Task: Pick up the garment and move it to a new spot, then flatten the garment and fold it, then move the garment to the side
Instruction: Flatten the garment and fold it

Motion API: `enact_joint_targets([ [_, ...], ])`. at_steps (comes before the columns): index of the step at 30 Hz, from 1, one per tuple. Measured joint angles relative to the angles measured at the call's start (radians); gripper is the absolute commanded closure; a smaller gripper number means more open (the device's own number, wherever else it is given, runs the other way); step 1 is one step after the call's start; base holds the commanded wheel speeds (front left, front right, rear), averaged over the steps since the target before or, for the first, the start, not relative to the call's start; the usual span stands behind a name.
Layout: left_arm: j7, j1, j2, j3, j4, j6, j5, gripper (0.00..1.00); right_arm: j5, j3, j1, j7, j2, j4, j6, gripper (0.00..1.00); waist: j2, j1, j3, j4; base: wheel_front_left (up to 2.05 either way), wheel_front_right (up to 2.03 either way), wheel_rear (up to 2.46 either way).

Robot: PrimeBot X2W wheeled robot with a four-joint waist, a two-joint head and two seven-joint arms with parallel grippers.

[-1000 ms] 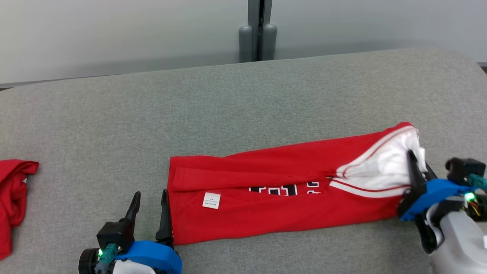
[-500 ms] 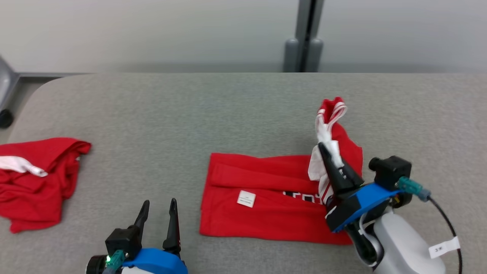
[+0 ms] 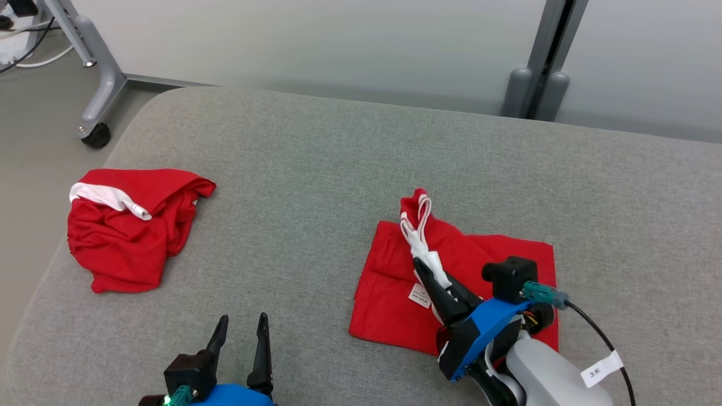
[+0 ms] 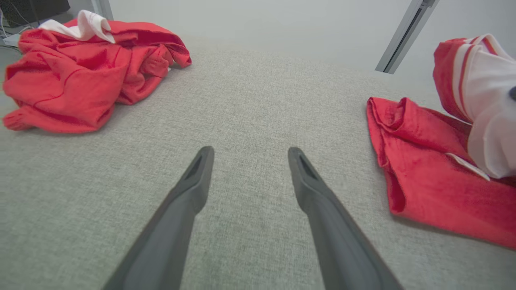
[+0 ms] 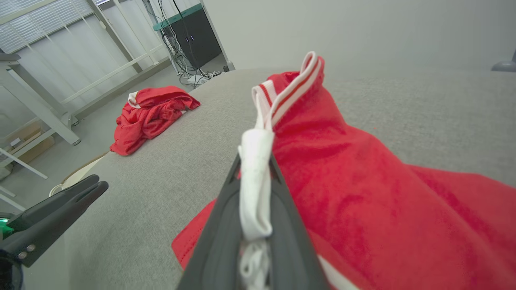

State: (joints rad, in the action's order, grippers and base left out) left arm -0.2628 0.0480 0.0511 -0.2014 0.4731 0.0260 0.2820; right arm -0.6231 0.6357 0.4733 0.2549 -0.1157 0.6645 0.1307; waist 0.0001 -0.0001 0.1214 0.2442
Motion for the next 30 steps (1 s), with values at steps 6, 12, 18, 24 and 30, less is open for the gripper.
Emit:
enact_joint_targets([
  [6, 0.000, 0.000, 0.000, 0.004, 0.001, -0.008, 0.007, 0.00, -0.051, 0.041, 0.036, 0.002, 0.016, 0.023, 0.000, 0.00, 0.0000, 0.0001, 0.005, -0.007, 0.00, 0.00, 0.00],
  [12, 0.000, 0.008, 0.000, 0.023, -0.001, -0.009, -0.002, 0.00, -0.045, -0.003, 0.040, 0.005, -0.006, 0.015, 0.000, 0.00, 0.0000, 0.0000, 0.002, -0.056, 0.00, 0.00, 0.00],
  [18, 0.000, 0.026, 0.000, 0.048, -0.005, -0.007, -0.025, 0.00, 0.087, -0.183, 0.002, 0.006, -0.026, -0.003, 0.000, 0.00, 0.0000, 0.0002, -0.008, -0.123, 0.00, 0.00, 0.00],
  [24, 0.000, 0.040, 0.000, 0.083, -0.012, 0.003, -0.064, 0.00, 0.268, -0.387, -0.087, 0.007, -0.003, -0.021, 0.000, 0.00, 0.0000, 0.0002, -0.026, -0.195, 0.00, 0.00, 0.00],
  [30, 0.000, 0.024, 0.000, 0.098, -0.028, 0.006, -0.083, 0.00, 0.381, -0.490, -0.163, 0.007, 0.032, -0.034, 0.000, 0.00, 0.0000, 0.0002, -0.048, -0.239, 0.00, 0.00, 0.00],
])
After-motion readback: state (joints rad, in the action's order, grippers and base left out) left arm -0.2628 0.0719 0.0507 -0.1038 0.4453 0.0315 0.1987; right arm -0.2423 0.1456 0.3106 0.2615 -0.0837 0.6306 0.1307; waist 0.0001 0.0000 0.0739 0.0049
